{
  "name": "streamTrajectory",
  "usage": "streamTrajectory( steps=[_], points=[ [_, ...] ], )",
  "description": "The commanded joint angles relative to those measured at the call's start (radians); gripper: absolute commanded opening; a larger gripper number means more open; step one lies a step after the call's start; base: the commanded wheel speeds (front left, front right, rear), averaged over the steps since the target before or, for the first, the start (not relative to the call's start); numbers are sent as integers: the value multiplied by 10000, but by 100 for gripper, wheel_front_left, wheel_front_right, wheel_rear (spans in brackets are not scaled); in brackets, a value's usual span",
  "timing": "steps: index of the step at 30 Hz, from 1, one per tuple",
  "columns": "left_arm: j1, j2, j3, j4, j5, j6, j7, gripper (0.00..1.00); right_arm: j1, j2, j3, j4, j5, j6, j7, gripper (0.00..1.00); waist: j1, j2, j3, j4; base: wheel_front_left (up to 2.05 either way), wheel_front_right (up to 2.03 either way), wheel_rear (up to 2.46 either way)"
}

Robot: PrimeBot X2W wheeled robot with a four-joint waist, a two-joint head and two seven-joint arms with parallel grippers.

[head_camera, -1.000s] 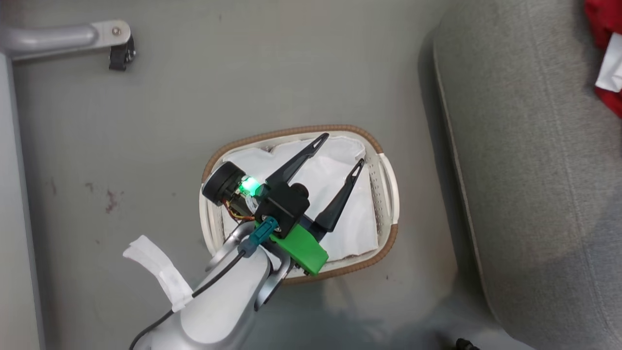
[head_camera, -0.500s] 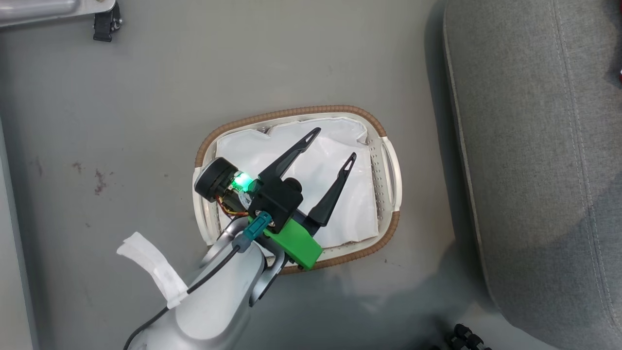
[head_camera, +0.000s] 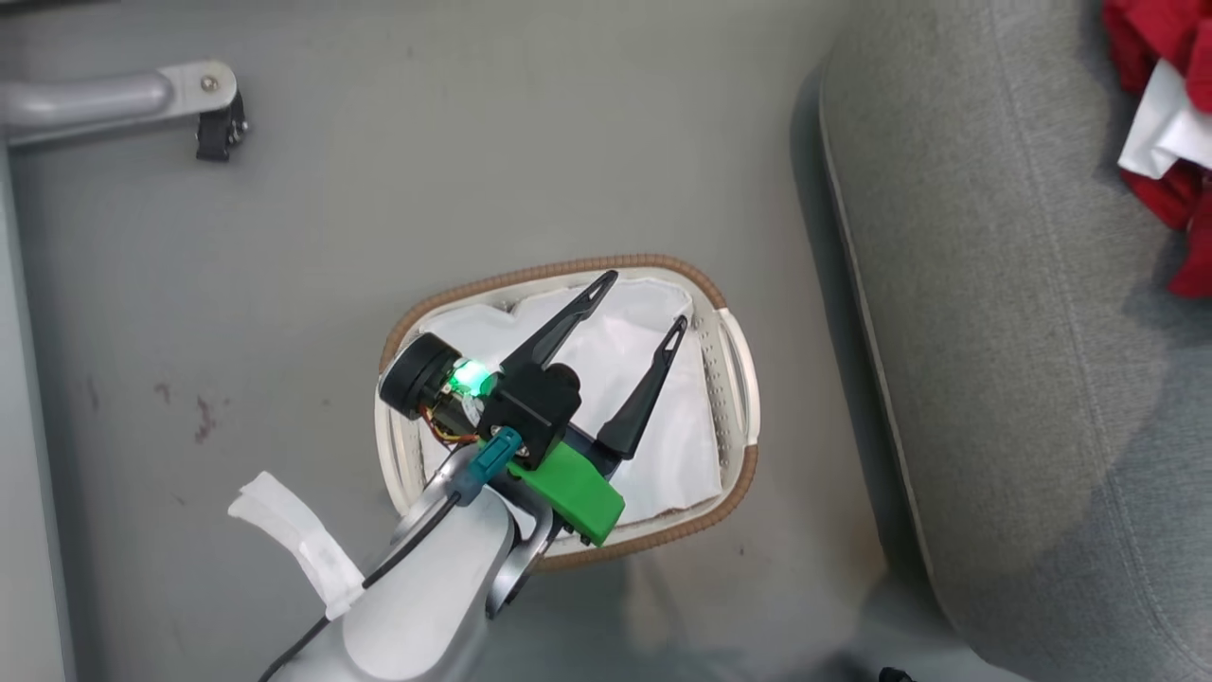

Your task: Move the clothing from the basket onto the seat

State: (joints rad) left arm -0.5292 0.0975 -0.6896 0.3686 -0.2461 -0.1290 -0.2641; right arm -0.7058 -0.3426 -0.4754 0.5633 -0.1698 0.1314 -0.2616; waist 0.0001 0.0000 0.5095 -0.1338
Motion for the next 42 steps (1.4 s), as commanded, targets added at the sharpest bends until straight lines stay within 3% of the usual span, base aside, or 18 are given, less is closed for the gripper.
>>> streamTrajectory(
  steps=[1,14,28,36,42],
  points=[
    [207,-24,94,23,-93,-31,-2,100,282,6,143,-77,108,-15,-51,100,-1,0,-599,-79,0,0,0],
    [1291,-259,1901,-52,-316,-5,0,100,615,129,1933,-134,494,-15,-51,100,-1,0,-2674,543,0,0,0],
    [2960,-371,4769,60,-305,150,-2,100,1498,1767,3771,-108,1302,-15,-52,100,-1,0,-4040,1451,0,0,0],
    [3767,-446,5590,96,-312,87,-2,100,2782,2637,3793,-707,1666,-15,-52,100,-1,0,-4526,1568,0,0,0],
    [4245,-462,5729,102,-388,53,-2,100,3921,2885,3712,-1356,1621,-15,-50,100,-1,0,-4806,1582,0,0,0]
  ],
)
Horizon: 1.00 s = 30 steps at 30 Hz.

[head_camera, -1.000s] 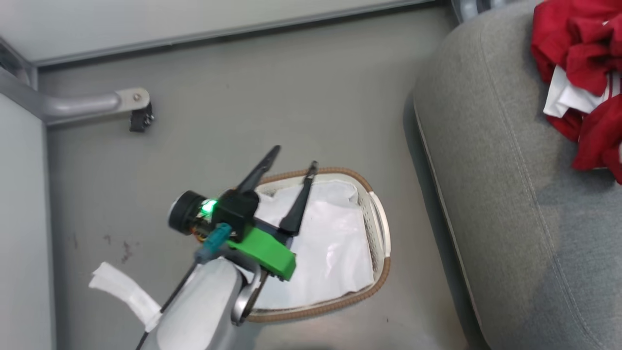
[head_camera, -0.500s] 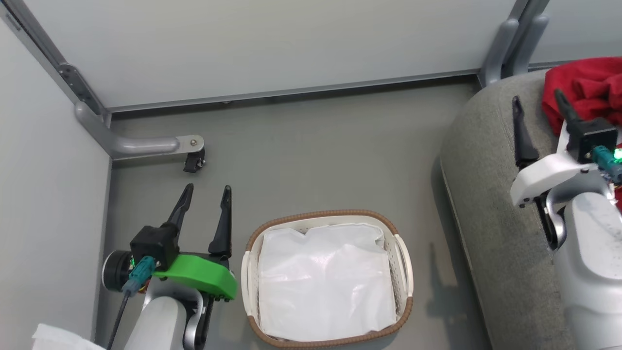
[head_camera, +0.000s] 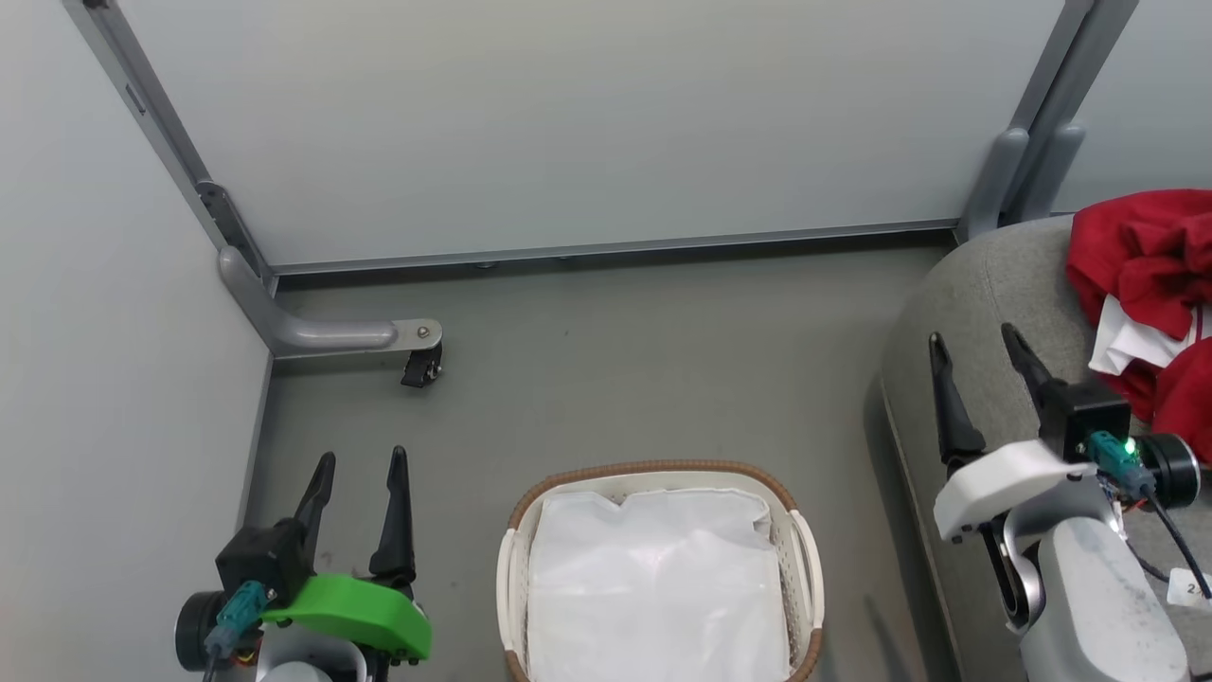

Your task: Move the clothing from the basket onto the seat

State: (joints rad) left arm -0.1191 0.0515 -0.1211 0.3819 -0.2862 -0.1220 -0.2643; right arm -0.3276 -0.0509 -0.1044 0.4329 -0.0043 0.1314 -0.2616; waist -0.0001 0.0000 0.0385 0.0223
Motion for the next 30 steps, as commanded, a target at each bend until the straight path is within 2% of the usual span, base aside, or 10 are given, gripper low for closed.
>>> streamTrajectory(
  steps=[1,10,30],
  points=[
    [219,-4,65,-42,24,-20,2,100,288,-32,37,-113,90,-15,-52,100,1,0,-124,21,0,0,0],
    [847,-8,165,-200,-93,-56,0,100,1398,-15,369,-773,1191,-15,-50,100,1,0,-250,-10,0,0,0],
    [934,-6,-41,-298,-168,-12,1,100,1847,-13,674,-538,1363,-15,-52,100,1,0,-274,29,0,0,0]
  ],
)
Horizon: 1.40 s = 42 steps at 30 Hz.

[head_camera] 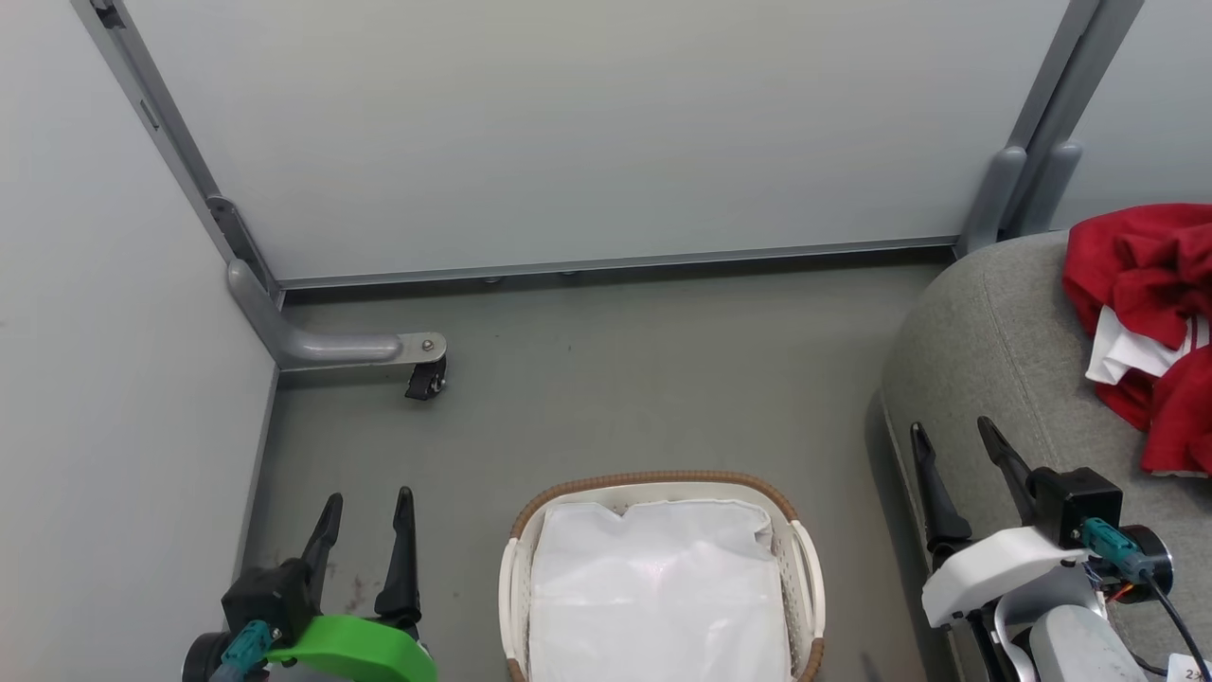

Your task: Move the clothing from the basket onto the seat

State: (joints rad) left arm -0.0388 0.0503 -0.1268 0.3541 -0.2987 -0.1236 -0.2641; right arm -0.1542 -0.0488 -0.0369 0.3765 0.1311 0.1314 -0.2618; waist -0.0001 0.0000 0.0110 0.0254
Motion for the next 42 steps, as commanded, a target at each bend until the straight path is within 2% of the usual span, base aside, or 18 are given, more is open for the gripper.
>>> streamTrajectory(
  steps=[1,7,8,12,24,42],
  points=[
    [126,5,23,-10,-57,3,-1,100,114,-34,-2,42,8,-15,-49,100,1,0,2,-5,0,0,0],
    [118,5,36,58,-394,-11,-1,100,109,-34,31,90,30,-15,-49,100,1,0,6,-21,0,0,0],
    [10,0,7,66,-362,0,0,0,-1,0,33,80,5,0,0,0,1,0,5,-21,0,0,0],
    [91,-8,-17,352,-429,0,17,0,111,82,12,407,76,0,67,0,1,0,5,-21,0,0,0],
    [-51,26,341,115,-2532,-12,598,0,139,62,-144,140,2471,-1,698,0,1,0,-4,-44,0,0,0],
    [-238,58,804,-191,-5107,-31,1328,0,246,36,-269,-258,5432,-3,1401,0,1,0,-15,-77,0,0,0]
  ],
)
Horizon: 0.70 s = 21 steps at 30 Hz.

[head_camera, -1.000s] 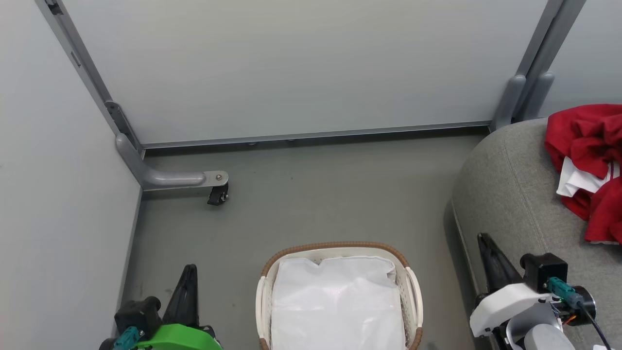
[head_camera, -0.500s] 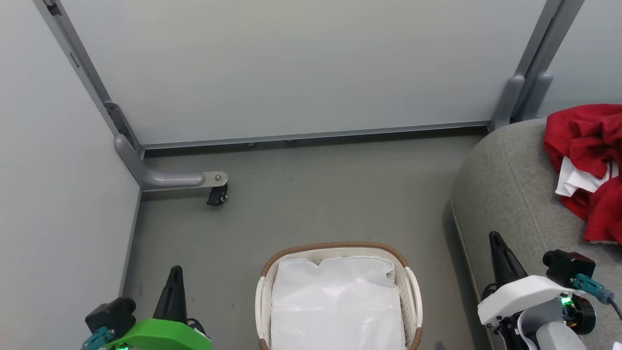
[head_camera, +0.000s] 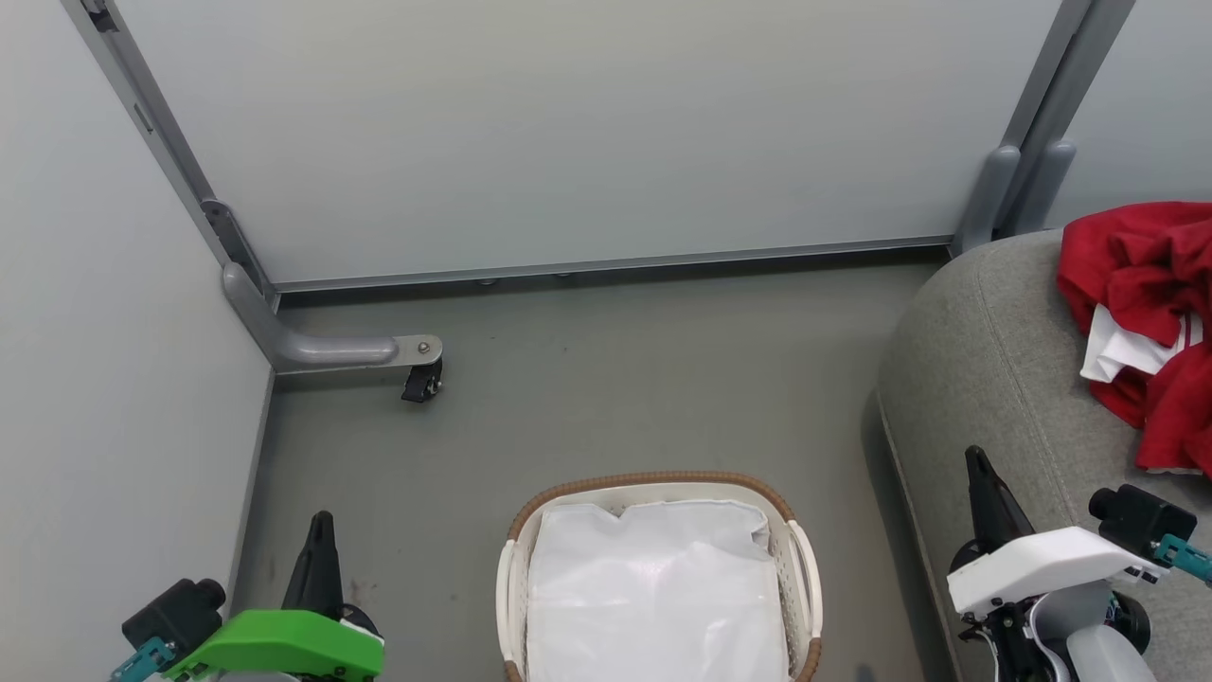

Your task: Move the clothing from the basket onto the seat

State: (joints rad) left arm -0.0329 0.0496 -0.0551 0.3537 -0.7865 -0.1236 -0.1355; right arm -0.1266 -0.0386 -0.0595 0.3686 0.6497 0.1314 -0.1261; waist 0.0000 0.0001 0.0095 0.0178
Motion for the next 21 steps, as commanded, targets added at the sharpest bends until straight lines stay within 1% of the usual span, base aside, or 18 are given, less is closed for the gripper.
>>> streamTrajectory(
  steps=[1,21],
  points=[
    [-306,67,108,-201,-336,-31,74,0,-28,-66,-50,-195,378,-3,77,0,0,-1,-1,-2,0,0,0],
    [-455,83,540,-473,-2666,-50,753,0,33,-90,-197,-514,3055,-5,757,0,0,-1,-14,-39,0,0,0]
  ],
)
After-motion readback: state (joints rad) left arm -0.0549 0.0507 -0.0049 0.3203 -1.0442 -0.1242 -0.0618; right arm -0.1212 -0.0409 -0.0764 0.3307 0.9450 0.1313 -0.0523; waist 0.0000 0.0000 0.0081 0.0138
